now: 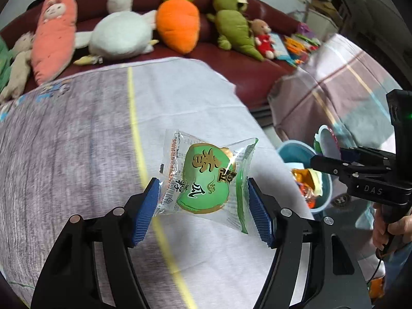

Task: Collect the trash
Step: 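Carry the snack packet and lid over the teal bin and open both tools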

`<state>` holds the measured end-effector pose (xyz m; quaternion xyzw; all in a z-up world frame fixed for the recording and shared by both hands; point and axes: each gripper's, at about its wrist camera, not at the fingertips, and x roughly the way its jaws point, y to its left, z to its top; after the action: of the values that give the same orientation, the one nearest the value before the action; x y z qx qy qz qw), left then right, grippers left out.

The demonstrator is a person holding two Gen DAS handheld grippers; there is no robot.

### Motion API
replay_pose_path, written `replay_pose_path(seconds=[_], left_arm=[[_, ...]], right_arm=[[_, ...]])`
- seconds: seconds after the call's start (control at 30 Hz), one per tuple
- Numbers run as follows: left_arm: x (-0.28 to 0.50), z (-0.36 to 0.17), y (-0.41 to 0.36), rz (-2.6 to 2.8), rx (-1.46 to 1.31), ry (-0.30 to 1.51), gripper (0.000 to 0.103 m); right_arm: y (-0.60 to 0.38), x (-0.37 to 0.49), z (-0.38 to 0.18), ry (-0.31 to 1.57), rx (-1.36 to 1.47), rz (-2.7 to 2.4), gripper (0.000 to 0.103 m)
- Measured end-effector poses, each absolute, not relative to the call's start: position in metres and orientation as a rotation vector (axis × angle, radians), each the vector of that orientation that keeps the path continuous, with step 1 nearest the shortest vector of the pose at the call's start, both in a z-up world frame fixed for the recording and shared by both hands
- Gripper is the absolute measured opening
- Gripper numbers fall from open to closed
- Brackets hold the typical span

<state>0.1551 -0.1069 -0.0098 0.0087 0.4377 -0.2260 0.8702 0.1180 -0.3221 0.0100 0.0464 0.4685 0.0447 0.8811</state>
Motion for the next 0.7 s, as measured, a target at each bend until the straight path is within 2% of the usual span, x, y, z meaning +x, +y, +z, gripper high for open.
replay_pose_path(seconds=[0.7], left_arm=[[0.140, -0.043, -0.284, -0.666, 0.243, 0.985, 0.069]], right_arm=[[-0.478, 0.057, -0.008, 0.955, 0.270, -0.088, 0.049]])
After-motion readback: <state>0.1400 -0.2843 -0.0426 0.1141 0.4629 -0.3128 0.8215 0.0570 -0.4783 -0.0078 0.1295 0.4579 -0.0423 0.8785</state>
